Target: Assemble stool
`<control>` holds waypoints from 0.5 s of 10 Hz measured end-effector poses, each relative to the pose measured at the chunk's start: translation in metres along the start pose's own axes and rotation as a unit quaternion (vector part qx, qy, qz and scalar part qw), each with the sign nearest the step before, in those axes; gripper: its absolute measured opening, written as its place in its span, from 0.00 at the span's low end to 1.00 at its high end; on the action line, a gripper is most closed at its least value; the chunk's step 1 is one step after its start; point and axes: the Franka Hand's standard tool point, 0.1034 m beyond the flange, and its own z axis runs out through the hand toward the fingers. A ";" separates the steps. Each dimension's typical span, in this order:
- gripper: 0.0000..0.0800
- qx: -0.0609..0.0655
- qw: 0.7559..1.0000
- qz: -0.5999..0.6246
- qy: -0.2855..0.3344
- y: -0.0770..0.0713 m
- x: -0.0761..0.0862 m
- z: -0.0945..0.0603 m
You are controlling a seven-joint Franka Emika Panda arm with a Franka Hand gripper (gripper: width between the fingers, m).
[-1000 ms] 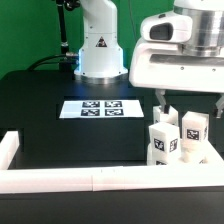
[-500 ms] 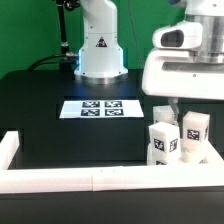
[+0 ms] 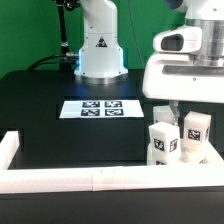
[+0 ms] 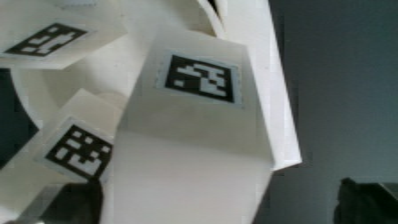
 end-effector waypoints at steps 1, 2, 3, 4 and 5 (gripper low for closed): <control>0.81 -0.003 1.000 -0.002 0.000 0.001 -0.001 0.001; 0.81 -0.008 1.000 -0.008 0.001 0.001 -0.001 0.001; 0.81 -0.007 1.000 -0.007 0.001 0.001 0.000 0.001; 0.81 -0.007 1.000 -0.007 0.001 0.002 0.000 0.001; 0.81 -0.007 1.000 -0.007 0.002 0.002 0.000 0.001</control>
Offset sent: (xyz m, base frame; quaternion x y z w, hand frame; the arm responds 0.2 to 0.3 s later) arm 0.0000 0.0000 0.0000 0.0000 0.0000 0.0000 1.0000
